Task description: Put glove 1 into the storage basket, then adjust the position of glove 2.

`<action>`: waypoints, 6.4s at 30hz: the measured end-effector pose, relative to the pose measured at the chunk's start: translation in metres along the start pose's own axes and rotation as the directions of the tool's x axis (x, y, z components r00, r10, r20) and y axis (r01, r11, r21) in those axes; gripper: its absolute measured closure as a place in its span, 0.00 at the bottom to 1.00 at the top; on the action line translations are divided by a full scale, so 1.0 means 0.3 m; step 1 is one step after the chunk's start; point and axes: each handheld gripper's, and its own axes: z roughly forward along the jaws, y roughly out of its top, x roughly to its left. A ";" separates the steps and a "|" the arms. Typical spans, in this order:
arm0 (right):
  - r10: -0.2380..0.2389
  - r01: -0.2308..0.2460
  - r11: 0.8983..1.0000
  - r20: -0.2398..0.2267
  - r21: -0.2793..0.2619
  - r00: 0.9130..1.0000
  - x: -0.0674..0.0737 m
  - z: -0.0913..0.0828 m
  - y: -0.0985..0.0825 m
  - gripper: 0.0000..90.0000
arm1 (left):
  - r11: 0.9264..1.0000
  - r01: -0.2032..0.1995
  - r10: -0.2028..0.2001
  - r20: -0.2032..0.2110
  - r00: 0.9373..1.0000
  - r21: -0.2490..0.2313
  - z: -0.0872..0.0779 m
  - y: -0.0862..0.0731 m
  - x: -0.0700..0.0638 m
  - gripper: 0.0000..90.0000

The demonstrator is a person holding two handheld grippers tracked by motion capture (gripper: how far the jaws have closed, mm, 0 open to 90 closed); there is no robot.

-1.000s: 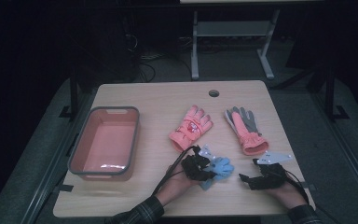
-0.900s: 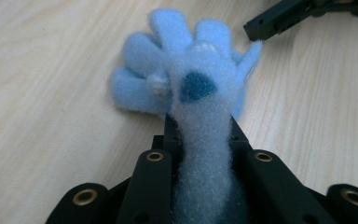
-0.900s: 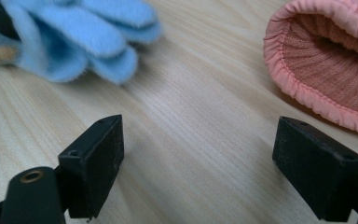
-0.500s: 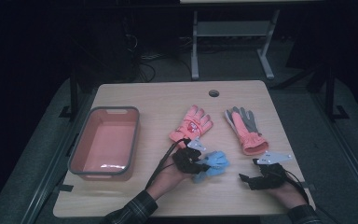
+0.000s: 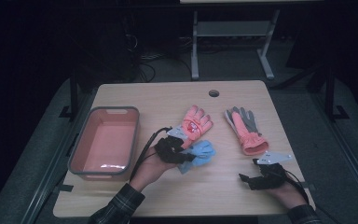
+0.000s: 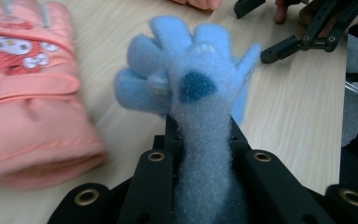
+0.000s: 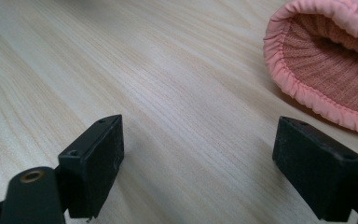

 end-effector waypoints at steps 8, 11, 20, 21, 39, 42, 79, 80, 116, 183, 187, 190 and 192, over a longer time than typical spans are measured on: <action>-0.004 0.004 1.000 0.003 0.005 1.000 -0.001 -0.001 0.000 0.16 | 0.999 0.045 -0.046 -0.042 0.998 -0.025 -0.113 -0.012 0.037 0.87; 0.004 -0.004 1.000 0.006 0.008 1.000 0.001 0.000 0.000 0.14 | 0.997 0.066 -0.068 -0.055 0.996 -0.041 -0.159 -0.022 0.056 0.87; 0.005 -0.006 0.999 0.008 0.032 1.000 0.003 0.005 0.002 0.05 | 0.990 0.117 -0.125 -0.106 0.987 -0.081 -0.285 -0.059 0.125 0.87; 0.006 -0.006 0.999 0.008 0.032 1.000 0.003 0.006 0.002 0.04 | 0.988 0.124 -0.134 -0.115 0.984 -0.086 -0.298 -0.066 0.134 0.87; 0.005 -0.005 0.999 0.007 0.034 1.000 0.003 0.006 0.002 0.04 | 0.959 0.245 -0.275 -0.257 0.926 -0.143 -0.485 -0.224 0.299 0.86; 0.004 -0.004 0.999 0.006 0.034 1.000 0.003 0.006 0.002 0.04 | 0.947 0.278 -0.313 -0.279 0.908 -0.159 -0.510 -0.254 0.327 0.86; 0.003 -0.003 0.999 0.005 0.034 1.000 0.004 0.006 0.002 0.04 | 0.885 0.466 -0.433 -0.373 0.821 -0.002 -0.412 -0.431 0.507 0.52; 0.003 -0.003 0.999 0.005 0.034 1.000 0.003 0.006 0.002 0.04 | 0.888 0.460 -0.427 -0.372 0.824 0.000 -0.412 -0.428 0.504 0.51; 0.003 -0.004 0.999 0.005 0.034 1.000 0.003 0.006 0.002 0.04 | 0.966 0.220 -0.247 -0.234 0.940 -0.136 -0.367 -0.172 0.258 0.15; 0.042 -0.043 0.999 -0.046 -0.028 0.998 -0.039 -0.112 0.150 1.00 | 0.998 -0.046 0.035 -0.204 0.978 -0.049 0.047 -0.351 0.007 0.14; 0.046 -0.047 0.998 -0.032 -0.042 0.998 -0.066 -0.116 0.180 1.00 | 0.998 -0.045 0.034 -0.204 0.978 -0.048 0.046 -0.350 0.006 0.14; 0.044 -0.045 0.997 -0.016 -0.061 0.999 -0.097 -0.117 0.206 1.00 | 0.998 -0.042 0.030 -0.206 0.978 -0.053 0.048 -0.351 0.006 0.14; 0.043 -0.043 0.997 -0.004 -0.071 0.999 -0.120 -0.116 0.225 1.00 | 0.998 -0.042 0.031 -0.206 0.978 -0.053 0.048 -0.351 0.006 0.14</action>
